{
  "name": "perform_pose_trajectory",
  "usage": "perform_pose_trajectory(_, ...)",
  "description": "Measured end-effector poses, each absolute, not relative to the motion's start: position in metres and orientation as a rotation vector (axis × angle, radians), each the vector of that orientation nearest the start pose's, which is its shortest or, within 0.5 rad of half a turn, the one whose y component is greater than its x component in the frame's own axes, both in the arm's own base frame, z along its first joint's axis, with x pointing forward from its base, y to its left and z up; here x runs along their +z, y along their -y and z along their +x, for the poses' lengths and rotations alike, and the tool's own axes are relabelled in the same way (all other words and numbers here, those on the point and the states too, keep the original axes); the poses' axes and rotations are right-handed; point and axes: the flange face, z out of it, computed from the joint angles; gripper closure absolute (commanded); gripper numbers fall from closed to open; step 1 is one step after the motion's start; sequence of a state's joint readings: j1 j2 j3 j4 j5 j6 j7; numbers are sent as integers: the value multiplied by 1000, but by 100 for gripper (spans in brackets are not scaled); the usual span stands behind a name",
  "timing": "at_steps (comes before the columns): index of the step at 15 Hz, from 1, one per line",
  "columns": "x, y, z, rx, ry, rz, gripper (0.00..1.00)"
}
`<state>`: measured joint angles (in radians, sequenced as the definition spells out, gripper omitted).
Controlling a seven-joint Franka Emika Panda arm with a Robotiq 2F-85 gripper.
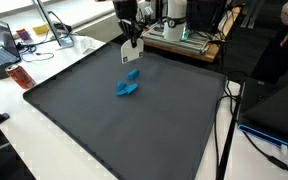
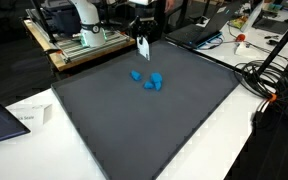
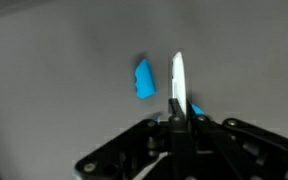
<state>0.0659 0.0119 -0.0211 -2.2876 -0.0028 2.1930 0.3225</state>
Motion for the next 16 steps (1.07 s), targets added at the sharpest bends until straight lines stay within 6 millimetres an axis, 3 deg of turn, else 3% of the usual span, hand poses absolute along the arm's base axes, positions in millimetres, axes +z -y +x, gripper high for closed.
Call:
perform_pose_trajectory(10, 327, -15, 510, -289, -443, -3031, 99)
perform_pose_trajectory(16, 327, -13, 510, -394, -486, -2962, 99)
